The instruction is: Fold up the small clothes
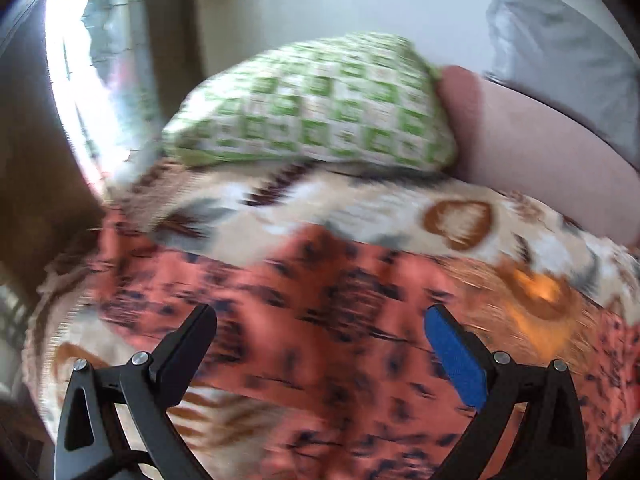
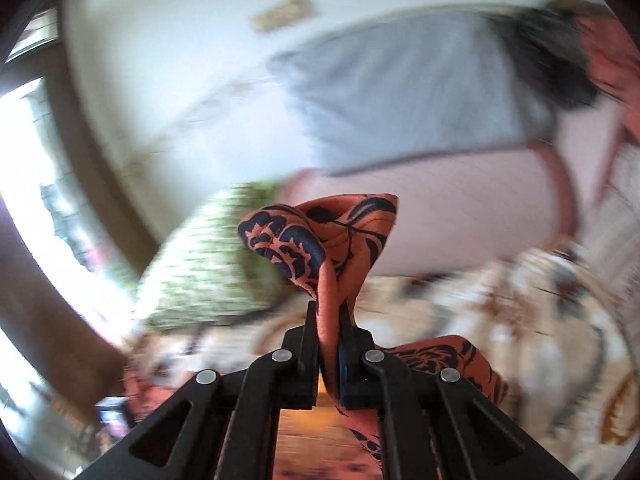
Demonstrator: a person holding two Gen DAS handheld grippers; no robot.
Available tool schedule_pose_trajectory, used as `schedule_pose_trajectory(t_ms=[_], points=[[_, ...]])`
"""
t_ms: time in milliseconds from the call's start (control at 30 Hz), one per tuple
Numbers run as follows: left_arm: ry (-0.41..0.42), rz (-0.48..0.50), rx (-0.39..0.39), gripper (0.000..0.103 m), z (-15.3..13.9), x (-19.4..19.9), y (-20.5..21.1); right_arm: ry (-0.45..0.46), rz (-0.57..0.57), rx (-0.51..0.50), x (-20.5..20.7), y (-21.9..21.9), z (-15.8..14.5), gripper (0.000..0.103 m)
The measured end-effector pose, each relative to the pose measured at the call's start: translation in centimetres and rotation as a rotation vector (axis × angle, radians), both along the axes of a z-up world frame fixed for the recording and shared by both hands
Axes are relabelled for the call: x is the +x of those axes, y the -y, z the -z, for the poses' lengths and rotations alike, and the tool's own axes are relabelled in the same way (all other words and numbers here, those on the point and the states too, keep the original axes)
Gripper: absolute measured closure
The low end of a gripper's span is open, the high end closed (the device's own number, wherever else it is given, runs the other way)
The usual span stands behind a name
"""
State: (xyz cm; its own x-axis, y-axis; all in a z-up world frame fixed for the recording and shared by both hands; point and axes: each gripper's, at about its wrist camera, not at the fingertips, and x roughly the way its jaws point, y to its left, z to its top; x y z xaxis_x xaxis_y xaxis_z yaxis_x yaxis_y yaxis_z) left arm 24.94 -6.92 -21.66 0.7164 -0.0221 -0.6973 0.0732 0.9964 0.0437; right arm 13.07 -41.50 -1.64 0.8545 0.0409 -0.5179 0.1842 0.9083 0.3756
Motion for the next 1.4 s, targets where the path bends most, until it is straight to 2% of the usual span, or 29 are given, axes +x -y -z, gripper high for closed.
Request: schedule_pose_trajectory(t_ms=[67,133,233,300,333,433,533,633,733,800,867,1033,1167,1233,1267,1333,1400], points=[[0.006,-0.047,0.001,0.0,-0.2,0.4,-2.3,-0.02,-0.087,0.031,2.4,-4.4,0.9,0.095],[-0.002,-0.102,-0.019,0.0,-0.3,1.0,-4.9,-0.083,-0.155,0.052,5.3,-8.7,3.6,0.092],[-0.023,-0.184,-0.08,0.0,-0.3,1.8,-8.5,-0.229,-0.245,0.108,9.3,-14.1,9.6,0.088],[-0.03,-0.243,-0.113,0.0,-0.1,2.0,-10.3,-0.318,-0.275,0.136,11.5,-16.0,13.9,0.079],[-0.031,-0.266,-0.129,0.0,0.0,2.1,-10.9,-0.35,-0.273,0.134,12.1,-16.4,15.4,0.079],[-0.034,-0.296,-0.151,0.0,0.4,2.3,-11.7,-0.405,-0.239,0.148,12.9,-14.8,18.8,0.079],[-0.032,-0.278,-0.146,0.0,0.5,2.6,-10.9,-0.35,-0.195,0.225,11.8,-10.9,19.8,0.077],[-0.023,-0.221,-0.097,0.0,0.3,2.5,-8.8,-0.3,-0.149,0.259,8.0,-6.9,18.9,0.073],[-0.011,-0.146,-0.067,0.0,0.4,2.3,-6.4,-0.316,-0.106,0.306,4.7,-3.2,19.6,0.071],[-0.013,-0.106,-0.084,0.0,0.4,2.2,-5.0,-0.32,-0.066,0.332,2.7,-0.5,20.4,0.071],[-0.049,-0.056,-0.132,0.0,0.8,2.3,-3.9,-0.327,-0.028,0.353,1.6,1.4,21.3,0.071],[-0.082,-0.062,-0.134,0.0,1.6,3.2,-2.3,-0.356,0.07,0.398,0.9,6.0,22.7,0.071],[-0.112,-0.078,-0.185,0.0,2.5,4.6,-2.2,-0.39,0.185,0.428,0.1,9.6,24.3,0.071],[-0.131,-0.081,-0.205,0.0,3.2,5.3,-2.0,-0.404,0.206,0.443,-0.1,10.5,25.3,0.071],[-0.143,-0.073,-0.21,0.003,3.5,5.7,-1.7,-0.411,0.206,0.46,0.0,10.9,26.0,0.071],[-0.163,-0.063,-0.185,0.008,4.0,6.0,-1.2,-0.436,0.224,0.461,0.2,11.2,27.2,0.071],[-0.181,-0.062,-0.133,0.011,4.4,6.2,-0.8,-0.487,0.288,0.398,0.8,11.7,28.6,0.071]])
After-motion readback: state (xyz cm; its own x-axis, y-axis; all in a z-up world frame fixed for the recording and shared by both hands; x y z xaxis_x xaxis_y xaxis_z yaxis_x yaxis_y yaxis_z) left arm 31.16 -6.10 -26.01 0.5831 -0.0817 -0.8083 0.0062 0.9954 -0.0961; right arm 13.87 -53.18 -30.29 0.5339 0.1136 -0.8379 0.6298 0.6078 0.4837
